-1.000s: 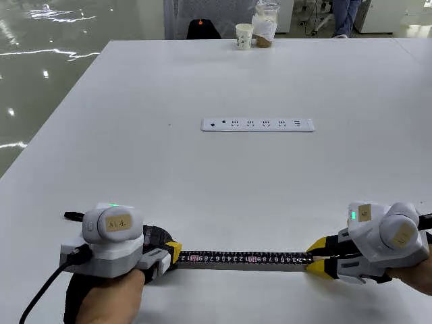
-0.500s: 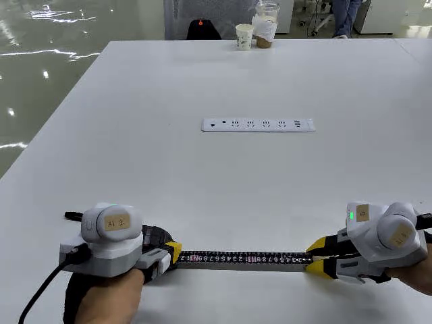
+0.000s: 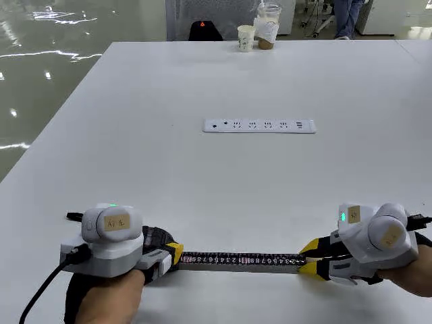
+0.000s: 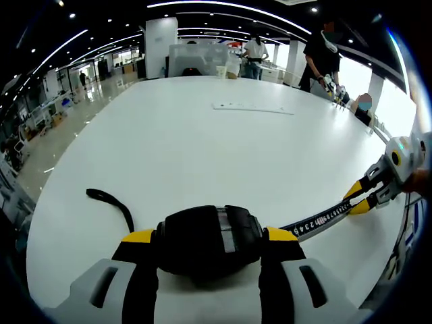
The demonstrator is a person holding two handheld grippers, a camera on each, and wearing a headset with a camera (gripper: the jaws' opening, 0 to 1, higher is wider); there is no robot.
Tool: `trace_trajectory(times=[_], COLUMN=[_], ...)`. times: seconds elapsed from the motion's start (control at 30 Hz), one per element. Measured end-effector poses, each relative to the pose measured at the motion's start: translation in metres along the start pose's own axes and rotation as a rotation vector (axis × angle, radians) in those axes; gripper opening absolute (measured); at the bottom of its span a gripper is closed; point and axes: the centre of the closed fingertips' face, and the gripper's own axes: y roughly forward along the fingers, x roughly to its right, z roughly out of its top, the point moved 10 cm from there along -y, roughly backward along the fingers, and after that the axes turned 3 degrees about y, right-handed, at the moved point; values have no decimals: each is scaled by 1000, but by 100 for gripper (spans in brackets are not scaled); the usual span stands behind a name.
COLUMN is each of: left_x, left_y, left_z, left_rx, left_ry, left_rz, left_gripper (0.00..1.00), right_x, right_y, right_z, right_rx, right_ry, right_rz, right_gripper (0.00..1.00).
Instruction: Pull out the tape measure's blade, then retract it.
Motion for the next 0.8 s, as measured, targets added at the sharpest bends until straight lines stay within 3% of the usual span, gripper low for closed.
trace_trajectory(times=[0.8], left_x=[-1], left_y=[0], left_z=[0], left_rx=[-1], left_ry=[-8], left_rz=[-8], left_gripper=[55], right_x=[-5], right_y=[16], right_z=[17], right_rx=[17], right_ry=[-5], right_rz=[13], right_gripper=[9])
